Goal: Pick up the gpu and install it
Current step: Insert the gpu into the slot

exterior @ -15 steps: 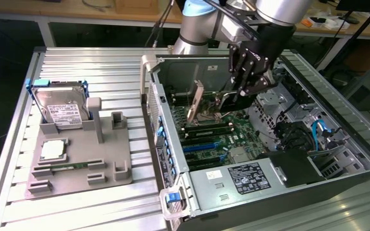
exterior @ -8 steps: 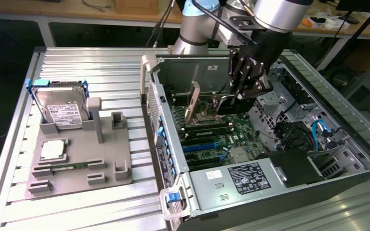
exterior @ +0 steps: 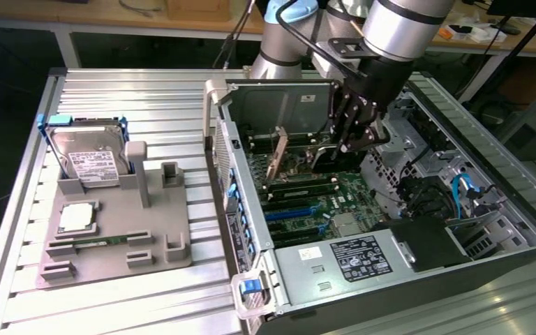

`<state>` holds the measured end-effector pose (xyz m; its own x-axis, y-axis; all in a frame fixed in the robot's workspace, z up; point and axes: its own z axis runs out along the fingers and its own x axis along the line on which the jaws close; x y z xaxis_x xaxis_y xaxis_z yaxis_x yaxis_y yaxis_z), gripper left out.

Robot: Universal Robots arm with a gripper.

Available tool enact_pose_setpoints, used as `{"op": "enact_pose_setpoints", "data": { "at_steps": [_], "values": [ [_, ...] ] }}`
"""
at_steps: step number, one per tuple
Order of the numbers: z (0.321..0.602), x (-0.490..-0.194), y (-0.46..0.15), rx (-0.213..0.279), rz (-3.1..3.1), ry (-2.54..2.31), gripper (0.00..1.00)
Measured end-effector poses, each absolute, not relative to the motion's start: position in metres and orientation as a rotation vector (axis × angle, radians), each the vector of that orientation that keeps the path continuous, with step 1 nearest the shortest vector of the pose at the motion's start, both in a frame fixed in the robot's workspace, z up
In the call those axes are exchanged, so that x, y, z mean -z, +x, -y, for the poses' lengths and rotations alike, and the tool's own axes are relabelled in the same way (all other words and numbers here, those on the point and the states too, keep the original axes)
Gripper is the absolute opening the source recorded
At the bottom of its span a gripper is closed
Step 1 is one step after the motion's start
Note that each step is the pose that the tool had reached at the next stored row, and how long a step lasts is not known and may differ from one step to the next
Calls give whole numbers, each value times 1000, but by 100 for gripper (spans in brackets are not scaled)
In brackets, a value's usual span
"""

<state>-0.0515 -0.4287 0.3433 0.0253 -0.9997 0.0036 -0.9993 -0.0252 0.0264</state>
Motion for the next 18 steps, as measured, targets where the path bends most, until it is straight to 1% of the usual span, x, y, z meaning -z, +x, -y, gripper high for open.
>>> {"op": "enact_pose_setpoints", "data": {
  "at_steps": [18],
  "values": [
    [431,-320,-64,-14,2196,2251,27]
  ]
}}
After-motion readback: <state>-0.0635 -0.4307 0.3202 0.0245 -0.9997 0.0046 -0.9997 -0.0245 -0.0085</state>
